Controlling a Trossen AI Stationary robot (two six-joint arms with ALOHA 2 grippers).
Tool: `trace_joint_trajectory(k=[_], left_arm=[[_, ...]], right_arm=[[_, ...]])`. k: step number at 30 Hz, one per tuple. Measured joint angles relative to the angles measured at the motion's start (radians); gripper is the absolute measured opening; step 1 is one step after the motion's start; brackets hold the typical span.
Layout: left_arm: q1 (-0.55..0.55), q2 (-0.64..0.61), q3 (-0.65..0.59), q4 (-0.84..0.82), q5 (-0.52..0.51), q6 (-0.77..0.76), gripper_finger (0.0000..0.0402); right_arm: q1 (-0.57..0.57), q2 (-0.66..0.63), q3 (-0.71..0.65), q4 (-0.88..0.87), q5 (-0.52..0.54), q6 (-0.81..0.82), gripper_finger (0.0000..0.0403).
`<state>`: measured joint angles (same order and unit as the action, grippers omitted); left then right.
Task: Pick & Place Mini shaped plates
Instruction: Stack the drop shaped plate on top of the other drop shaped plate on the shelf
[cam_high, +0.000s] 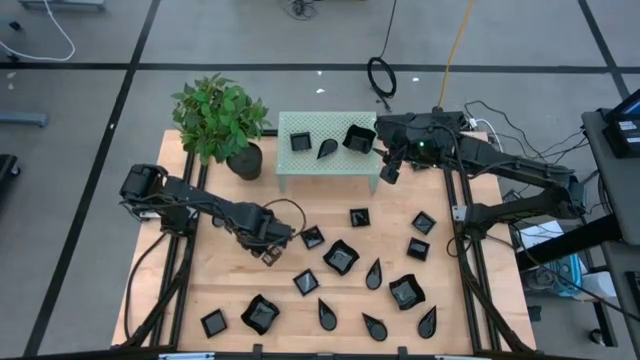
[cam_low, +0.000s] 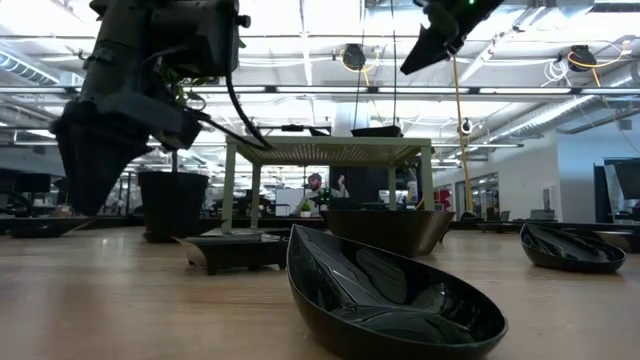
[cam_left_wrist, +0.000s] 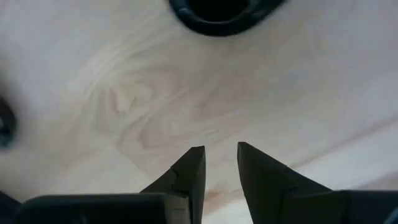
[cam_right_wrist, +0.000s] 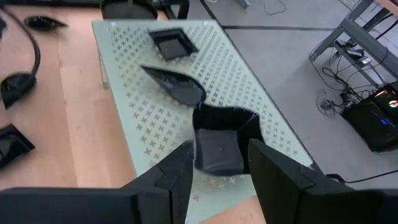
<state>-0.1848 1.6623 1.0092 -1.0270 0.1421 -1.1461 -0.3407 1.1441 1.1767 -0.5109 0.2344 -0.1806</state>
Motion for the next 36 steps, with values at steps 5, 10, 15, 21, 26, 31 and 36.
trace_joint_trajectory(k=[5, 10, 15, 21, 26, 31, 36], left_arm=[[0.000, 0.000, 0.000, 0.011, -0.056, -0.290, 0.0100], [0.000, 0.000, 0.000, 0.060, -0.179, -0.525, 0.0100], [0.000, 0.000, 0.000, 0.062, -0.305, -0.708, 0.0100], [-0.001, 0.000, -0.007, 0.060, -0.345, -0.822, 0.0100], [-0.019, 0.000, -0.048, 0.062, -0.344, -0.924, 0.0099], [-0.033, 0.000, -0.104, 0.160, -0.344, -0.989, 0.0099], [-0.034, -0.001, -0.139, 0.248, -0.344, -0.989, 0.0099]], right_arm=[[0.000, -0.001, -0.013, 0.049, 0.000, -0.004, 0.0141], [0.000, -0.012, -0.013, 0.102, 0.000, -0.022, 0.0141], [0.000, -0.026, -0.013, 0.105, 0.000, -0.026, 0.0141], [0.000, -0.036, -0.013, 0.104, 0.000, -0.026, 0.0141], [0.000, -0.040, -0.012, 0.103, 0.000, -0.026, 0.0141], [0.000, -0.040, -0.012, 0.103, 0.000, -0.026, 0.0141], [0.000, -0.040, -0.012, 0.103, 0.000, -0.026, 0.0141]])
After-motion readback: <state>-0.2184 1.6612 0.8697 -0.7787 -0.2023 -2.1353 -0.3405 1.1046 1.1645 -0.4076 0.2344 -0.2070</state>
